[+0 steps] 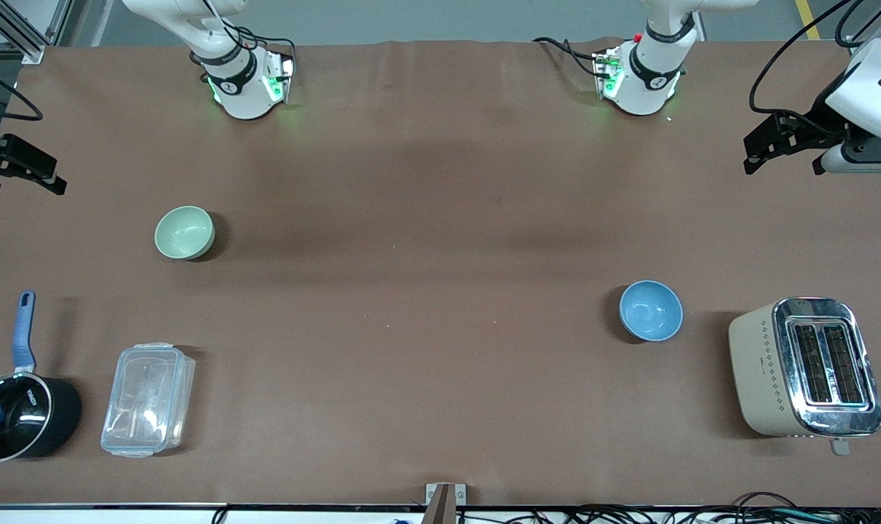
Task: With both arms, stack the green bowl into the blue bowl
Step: 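Reach the left gripper down to the blue bowl rim and grasp it, then lift the blue bowl with the left gripper while the right gripper grasps the green bowl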
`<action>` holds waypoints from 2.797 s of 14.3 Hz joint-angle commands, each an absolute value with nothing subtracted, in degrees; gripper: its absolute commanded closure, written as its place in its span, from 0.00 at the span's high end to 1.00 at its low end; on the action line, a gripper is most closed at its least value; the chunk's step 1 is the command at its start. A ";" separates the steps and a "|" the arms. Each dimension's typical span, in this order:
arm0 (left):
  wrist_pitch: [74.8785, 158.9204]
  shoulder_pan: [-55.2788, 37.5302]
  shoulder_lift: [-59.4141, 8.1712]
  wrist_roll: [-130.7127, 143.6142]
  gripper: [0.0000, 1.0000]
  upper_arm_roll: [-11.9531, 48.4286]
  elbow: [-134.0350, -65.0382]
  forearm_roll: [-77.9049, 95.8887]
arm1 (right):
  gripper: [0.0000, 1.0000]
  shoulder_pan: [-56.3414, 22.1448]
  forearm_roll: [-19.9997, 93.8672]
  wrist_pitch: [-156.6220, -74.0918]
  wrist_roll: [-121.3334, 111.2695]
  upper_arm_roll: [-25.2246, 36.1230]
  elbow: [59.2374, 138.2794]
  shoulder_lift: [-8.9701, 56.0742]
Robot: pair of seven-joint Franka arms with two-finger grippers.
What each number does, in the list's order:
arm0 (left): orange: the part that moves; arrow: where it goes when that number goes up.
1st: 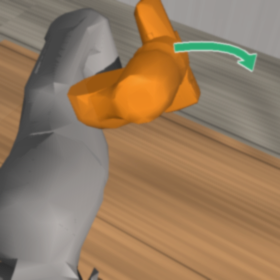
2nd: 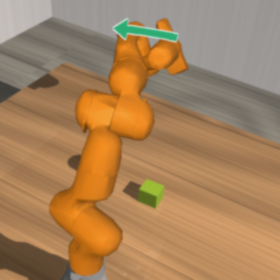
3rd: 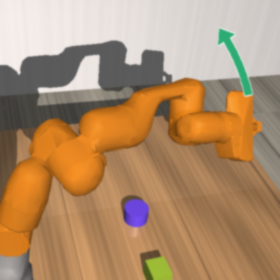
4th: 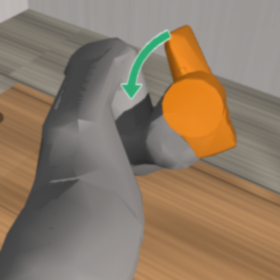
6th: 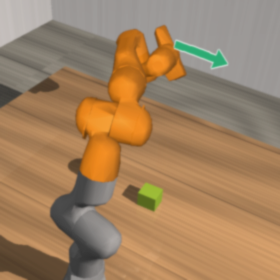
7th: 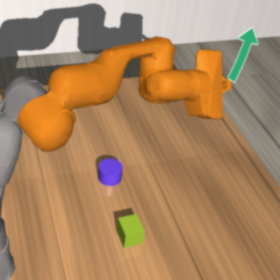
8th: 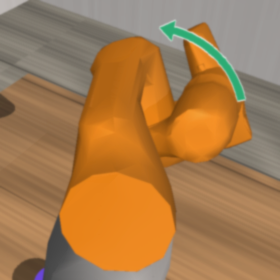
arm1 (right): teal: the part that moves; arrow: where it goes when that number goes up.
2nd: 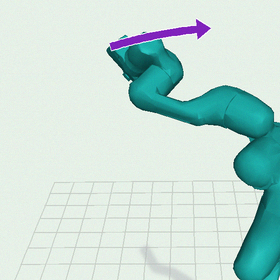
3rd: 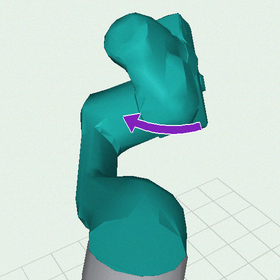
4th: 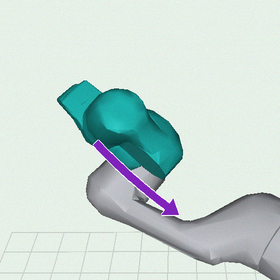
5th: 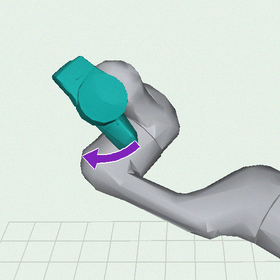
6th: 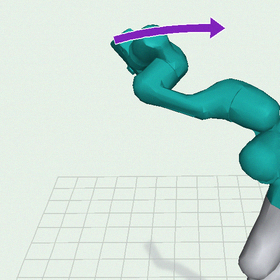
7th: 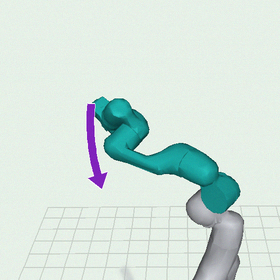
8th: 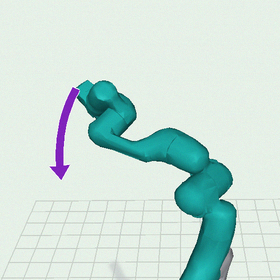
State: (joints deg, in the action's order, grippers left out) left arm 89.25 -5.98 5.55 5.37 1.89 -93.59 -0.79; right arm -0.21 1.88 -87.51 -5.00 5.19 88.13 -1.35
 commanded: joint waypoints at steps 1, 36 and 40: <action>87.98 -6.07 4.92 5.36 1.00 1.76 -92.02 -1.85 | 1.00 1.49 2.80 -88.86 -6.07 4.92 90.97 -3.26; 139.40 -2.28 -29.01 4.83 0.00 1.67 -110.57 -2.99 | 0.82 22.41 12.74 -108.10 -34.62 4.48 111.79 28.82; 132.21 -2.19 -23.04 8.33 0.00 7.63 -110.13 -2.55 | 0.21 21.89 12.83 -108.28 -34.63 4.40 112.94 29.44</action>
